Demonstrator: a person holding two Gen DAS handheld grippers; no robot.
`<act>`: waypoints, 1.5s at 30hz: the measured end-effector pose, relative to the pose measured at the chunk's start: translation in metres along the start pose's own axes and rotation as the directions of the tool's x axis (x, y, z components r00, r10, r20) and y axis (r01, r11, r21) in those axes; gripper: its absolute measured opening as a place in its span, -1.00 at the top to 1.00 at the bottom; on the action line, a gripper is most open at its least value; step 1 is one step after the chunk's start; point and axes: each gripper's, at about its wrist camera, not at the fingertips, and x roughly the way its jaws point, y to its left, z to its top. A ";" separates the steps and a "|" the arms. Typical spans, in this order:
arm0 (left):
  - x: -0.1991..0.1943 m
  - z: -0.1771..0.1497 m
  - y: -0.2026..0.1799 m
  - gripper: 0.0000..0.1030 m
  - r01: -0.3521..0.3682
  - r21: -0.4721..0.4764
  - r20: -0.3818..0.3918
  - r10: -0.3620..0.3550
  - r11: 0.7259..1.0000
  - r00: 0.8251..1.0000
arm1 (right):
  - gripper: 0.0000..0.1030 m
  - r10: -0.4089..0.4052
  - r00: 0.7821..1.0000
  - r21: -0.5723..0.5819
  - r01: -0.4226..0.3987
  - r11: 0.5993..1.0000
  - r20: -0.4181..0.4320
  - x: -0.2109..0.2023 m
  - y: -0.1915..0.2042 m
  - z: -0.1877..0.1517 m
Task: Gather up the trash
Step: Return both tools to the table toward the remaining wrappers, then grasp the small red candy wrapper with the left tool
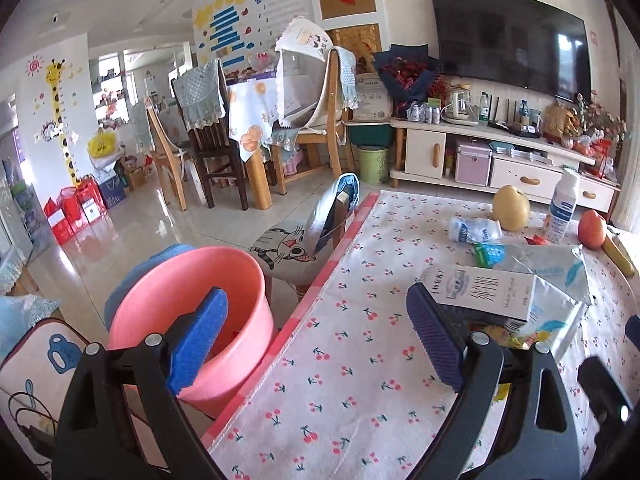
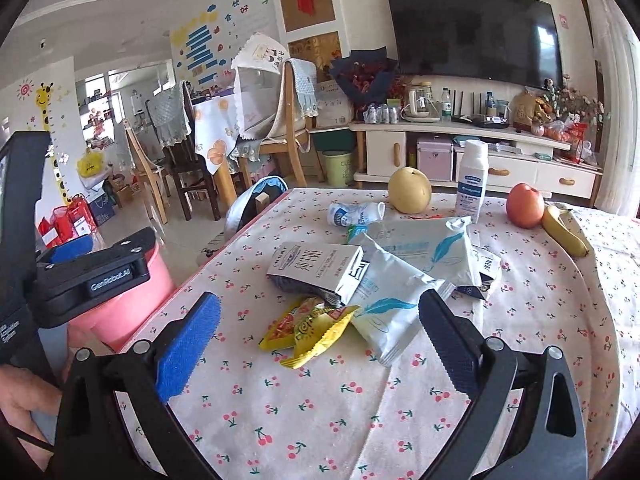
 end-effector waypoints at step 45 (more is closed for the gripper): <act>0.278 0.104 -0.211 -0.28 0.161 -0.043 -0.448 -0.163 0.986 0.879 | -0.91 -0.170 0.974 0.141 0.191 0.971 -0.147 0.023 -0.163 0.021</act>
